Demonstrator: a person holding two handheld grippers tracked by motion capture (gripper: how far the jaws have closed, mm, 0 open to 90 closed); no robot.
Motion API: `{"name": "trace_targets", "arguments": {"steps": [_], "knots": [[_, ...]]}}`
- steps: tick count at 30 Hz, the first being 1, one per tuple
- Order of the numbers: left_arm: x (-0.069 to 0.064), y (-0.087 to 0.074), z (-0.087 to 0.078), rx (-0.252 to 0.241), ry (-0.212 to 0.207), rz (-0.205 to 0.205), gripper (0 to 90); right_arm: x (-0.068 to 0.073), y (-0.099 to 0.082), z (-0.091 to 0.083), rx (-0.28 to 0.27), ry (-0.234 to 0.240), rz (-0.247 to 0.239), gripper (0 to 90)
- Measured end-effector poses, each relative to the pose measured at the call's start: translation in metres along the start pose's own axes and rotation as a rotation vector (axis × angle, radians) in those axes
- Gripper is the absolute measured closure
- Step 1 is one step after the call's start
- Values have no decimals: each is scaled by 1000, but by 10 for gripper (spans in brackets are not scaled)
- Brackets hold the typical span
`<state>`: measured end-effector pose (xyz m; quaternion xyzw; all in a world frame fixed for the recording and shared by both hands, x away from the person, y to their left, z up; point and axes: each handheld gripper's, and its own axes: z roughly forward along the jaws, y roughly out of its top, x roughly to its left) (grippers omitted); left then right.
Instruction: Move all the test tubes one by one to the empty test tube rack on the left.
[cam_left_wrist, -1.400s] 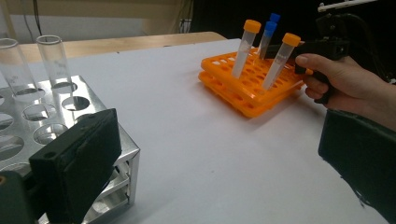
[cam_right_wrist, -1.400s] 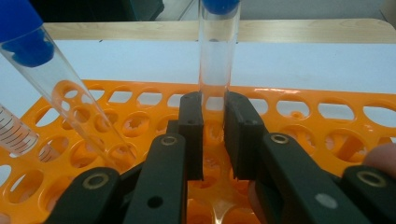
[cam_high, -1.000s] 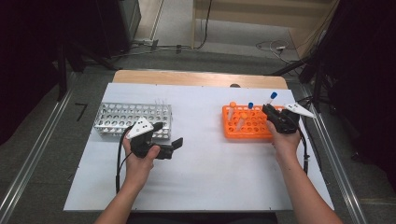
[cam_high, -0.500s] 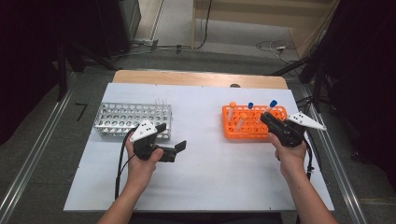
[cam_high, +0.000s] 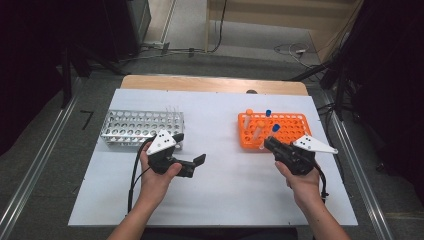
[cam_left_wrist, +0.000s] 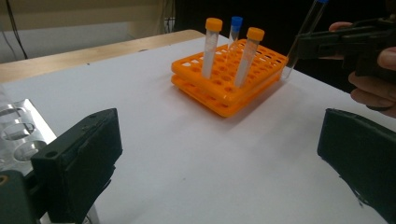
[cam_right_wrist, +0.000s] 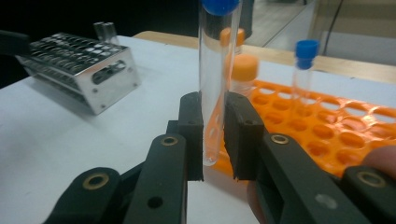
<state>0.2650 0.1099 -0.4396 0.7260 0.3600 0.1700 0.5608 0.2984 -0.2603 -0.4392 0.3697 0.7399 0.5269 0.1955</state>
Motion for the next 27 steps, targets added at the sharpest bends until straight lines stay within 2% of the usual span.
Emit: {"name": "trace_targets", "arguments": {"steps": [5, 8, 11, 14, 16, 21, 27], "knots": [[-5, 3, 2, -13, -26, -5, 0, 10, -6, 5, 21, 43, 8, 757], [-9, 4, 5, -3, -16, 10, 18, 18, -8, 11, 31, 73, 1, 757], [-12, 4, 9, 3, 1, -2, 68, 26, -10, 17, 39, 98, -21, 757], [-14, 5, 12, 13, 6, -10, 122, 33, -11, 23, 51, 124, -22, 757], [-17, 6, 13, 11, -11, -12, 145, 38, -12, 28, 61, 137, -34, 757], [-22, 9, 15, -2, -94, -18, 253, 49, -16, 39, 99, 166, -48, 757], [-32, 10, 22, 6, -129, -3, 377, 61, -16, 44, 107, 201, -73, 757]]}}
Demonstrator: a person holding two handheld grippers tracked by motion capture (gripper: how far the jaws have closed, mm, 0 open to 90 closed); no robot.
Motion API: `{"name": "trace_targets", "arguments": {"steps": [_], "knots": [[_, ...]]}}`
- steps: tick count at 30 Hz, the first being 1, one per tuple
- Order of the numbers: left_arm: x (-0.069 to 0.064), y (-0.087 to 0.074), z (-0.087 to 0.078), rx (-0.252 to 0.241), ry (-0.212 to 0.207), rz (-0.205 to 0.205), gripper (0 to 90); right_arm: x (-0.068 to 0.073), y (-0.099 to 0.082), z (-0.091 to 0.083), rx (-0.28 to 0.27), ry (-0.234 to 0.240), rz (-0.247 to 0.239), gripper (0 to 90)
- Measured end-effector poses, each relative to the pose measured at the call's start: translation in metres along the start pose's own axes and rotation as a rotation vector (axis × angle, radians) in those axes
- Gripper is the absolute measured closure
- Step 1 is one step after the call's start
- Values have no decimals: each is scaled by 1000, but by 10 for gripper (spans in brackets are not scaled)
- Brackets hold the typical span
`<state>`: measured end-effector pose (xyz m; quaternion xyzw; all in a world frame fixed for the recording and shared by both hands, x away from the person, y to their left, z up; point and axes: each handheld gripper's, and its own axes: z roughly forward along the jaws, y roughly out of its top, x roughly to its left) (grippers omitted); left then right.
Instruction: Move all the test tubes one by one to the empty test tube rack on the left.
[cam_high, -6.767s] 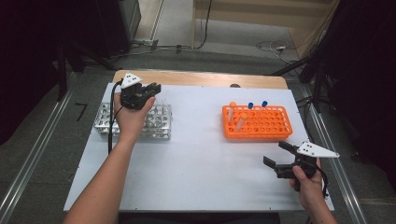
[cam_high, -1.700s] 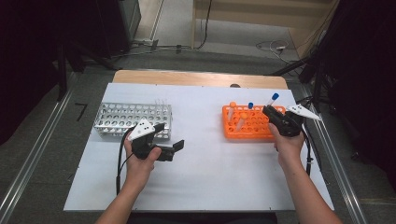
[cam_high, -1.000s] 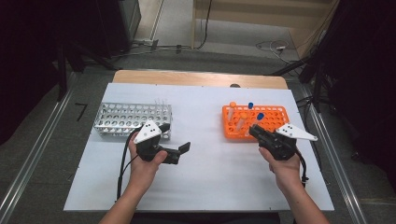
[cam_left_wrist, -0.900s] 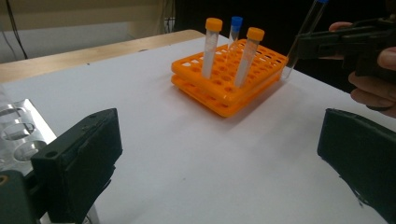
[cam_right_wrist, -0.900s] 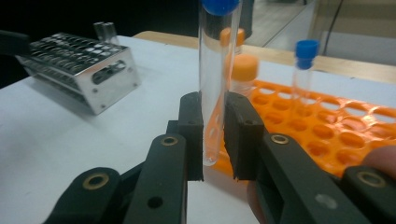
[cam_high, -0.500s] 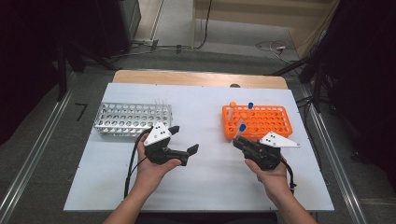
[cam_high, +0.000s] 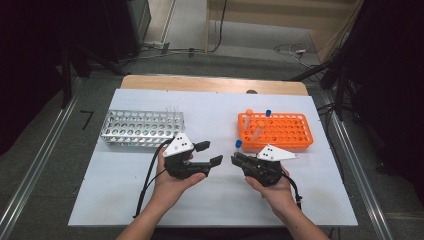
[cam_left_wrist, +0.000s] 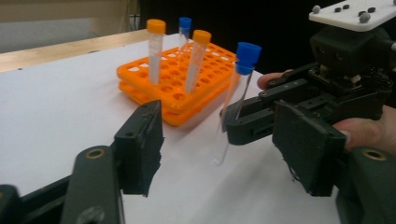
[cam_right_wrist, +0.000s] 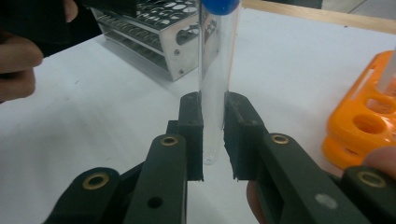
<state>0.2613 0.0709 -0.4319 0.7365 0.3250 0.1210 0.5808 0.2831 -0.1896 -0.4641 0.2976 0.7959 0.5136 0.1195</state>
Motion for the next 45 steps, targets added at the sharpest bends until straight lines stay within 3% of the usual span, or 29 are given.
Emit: {"name": "trace_targets", "arguments": {"steps": [10, 14, 17, 26, 30, 35, 37, 39, 41, 45], "knots": [[-7, 1, 16, 43, -49, 9, 567, 20, 2, 8, 17, 87, -44, 757], [-9, 0, 17, 45, -52, 10, 652, 27, 2, 9, 28, 107, -87, 757], [-12, 1, 17, 47, -48, 28, 741, 27, 2, 8, 32, 116, -81, 757], [-12, 0, 15, 48, -24, 63, 763, 25, 1, 9, 40, 127, -79, 738], [-8, 1, 12, 38, -20, 52, 764, 18, 2, 7, 32, 166, -39, 507], [-1, 3, 6, 22, -1, 40, 764, 4, 1, -5, 24, 147, -59, 236], [2, 4, 2, 16, 4, 40, 763, -3, 1, -10, 32, 161, -38, 121], [6, 4, -1, 7, 8, 32, 764, -10, 2, -18, 9, 166, -20, 64], [10, 5, -4, 5, 19, 31, 764, -14, 2, -25, -22, 140, -29, 24], [21, 6, -12, -3, 47, 17, 764, -26, 5, -34, -53, 95, -24, 15]]}}
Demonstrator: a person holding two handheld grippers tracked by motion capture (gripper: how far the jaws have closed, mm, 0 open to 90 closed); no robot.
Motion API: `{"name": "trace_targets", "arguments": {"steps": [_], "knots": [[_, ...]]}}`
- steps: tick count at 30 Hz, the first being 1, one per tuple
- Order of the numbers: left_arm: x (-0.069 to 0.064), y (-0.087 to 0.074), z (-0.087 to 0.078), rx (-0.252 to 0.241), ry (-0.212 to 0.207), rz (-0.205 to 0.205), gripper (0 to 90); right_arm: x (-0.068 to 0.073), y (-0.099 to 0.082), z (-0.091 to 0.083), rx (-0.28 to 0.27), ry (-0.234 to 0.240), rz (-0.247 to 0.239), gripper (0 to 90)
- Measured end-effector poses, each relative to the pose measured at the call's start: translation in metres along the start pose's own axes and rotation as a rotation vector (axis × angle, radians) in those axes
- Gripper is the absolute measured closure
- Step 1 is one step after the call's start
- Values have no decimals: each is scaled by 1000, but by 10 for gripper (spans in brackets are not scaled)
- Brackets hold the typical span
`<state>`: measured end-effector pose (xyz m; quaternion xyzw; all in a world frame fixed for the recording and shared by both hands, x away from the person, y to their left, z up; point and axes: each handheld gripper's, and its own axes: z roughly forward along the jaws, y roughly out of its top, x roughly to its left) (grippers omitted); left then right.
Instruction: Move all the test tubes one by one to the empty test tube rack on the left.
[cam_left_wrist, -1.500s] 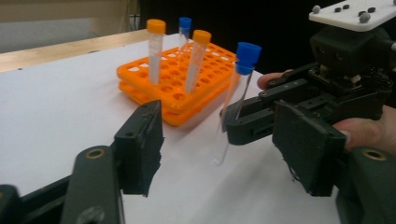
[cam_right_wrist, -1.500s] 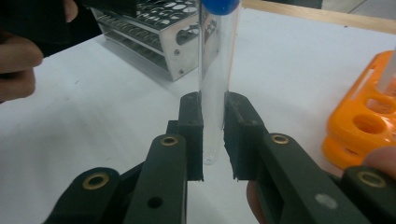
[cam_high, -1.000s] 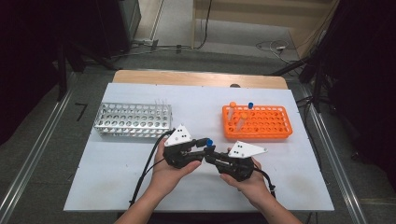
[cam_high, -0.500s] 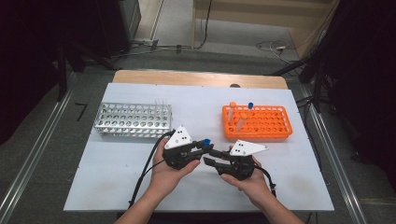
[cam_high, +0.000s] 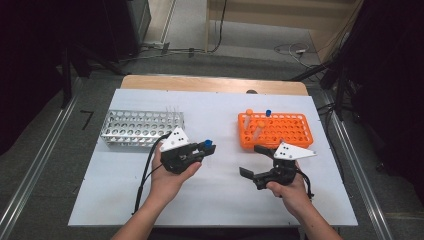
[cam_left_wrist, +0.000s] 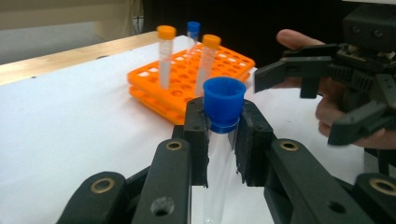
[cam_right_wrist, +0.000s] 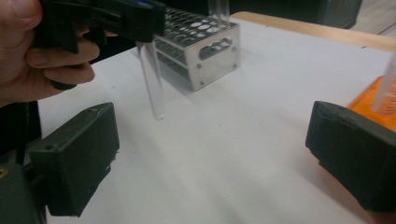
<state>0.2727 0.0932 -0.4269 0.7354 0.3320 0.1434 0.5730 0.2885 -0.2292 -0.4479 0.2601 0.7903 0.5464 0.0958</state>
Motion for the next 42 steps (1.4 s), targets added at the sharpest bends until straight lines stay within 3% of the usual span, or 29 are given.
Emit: {"name": "trace_targets", "arguments": {"steps": [6, 15, 26, 36, 42], "knots": [[16, 2, -13, -13, 57, -13, 763, -11, -8, -8, 34, -47, -5, 14], [38, 4, -28, -35, 126, -33, 763, -24, -20, -29, 25, -100, 14, 15], [61, 10, -39, -51, 204, -44, 763, -35, -27, -45, -9, -118, 30, 15], [83, 19, -49, -76, 273, -50, 763, -42, -36, -54, 21, -169, 21, 15], [96, 27, -49, -84, 312, -50, 763, -47, -39, -56, 6, -162, 27, 15]]}}
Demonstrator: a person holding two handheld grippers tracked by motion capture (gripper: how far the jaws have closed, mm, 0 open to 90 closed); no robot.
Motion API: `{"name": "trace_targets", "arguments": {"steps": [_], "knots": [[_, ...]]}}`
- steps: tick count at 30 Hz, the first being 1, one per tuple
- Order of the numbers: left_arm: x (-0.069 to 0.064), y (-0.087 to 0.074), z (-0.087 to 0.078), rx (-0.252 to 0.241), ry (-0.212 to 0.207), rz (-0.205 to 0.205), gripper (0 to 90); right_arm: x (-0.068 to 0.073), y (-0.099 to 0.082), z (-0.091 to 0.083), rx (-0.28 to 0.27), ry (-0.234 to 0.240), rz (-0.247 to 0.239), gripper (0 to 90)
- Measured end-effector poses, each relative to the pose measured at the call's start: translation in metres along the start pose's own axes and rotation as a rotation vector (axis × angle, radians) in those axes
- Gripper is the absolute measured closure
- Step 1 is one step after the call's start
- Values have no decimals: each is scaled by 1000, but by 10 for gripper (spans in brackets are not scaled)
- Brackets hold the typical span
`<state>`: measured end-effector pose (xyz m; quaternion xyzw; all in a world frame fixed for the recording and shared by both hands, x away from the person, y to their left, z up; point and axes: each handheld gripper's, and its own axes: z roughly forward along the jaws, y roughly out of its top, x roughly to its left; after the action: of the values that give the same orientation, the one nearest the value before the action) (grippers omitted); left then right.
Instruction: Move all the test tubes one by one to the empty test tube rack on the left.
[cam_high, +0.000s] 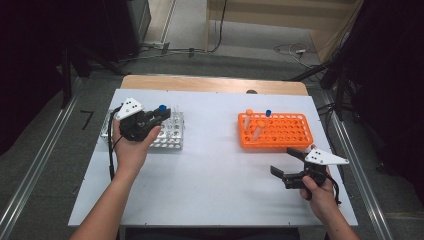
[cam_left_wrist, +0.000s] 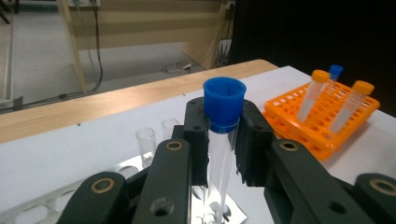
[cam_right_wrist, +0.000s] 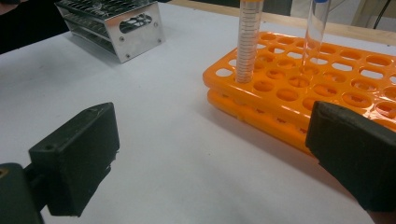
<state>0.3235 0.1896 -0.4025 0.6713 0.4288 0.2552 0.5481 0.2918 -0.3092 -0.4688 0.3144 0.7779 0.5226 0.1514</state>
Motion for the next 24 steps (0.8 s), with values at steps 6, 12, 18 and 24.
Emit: {"name": "trace_targets", "arguments": {"steps": [6, 12, 18, 24], "knots": [[12, 6, 5, -16, 49, -4, 763, -2, -1, 0, -1, -6, 10, 15], [23, 8, 13, -18, 83, -12, 763, -4, -2, 0, -2, -3, 15, 15], [34, 17, 21, -20, 111, -18, 763, -8, -4, 0, 1, -13, 25, 15], [39, 17, 32, -18, 141, -15, 763, -7, -4, 1, 2, -10, 23, 15]]}}
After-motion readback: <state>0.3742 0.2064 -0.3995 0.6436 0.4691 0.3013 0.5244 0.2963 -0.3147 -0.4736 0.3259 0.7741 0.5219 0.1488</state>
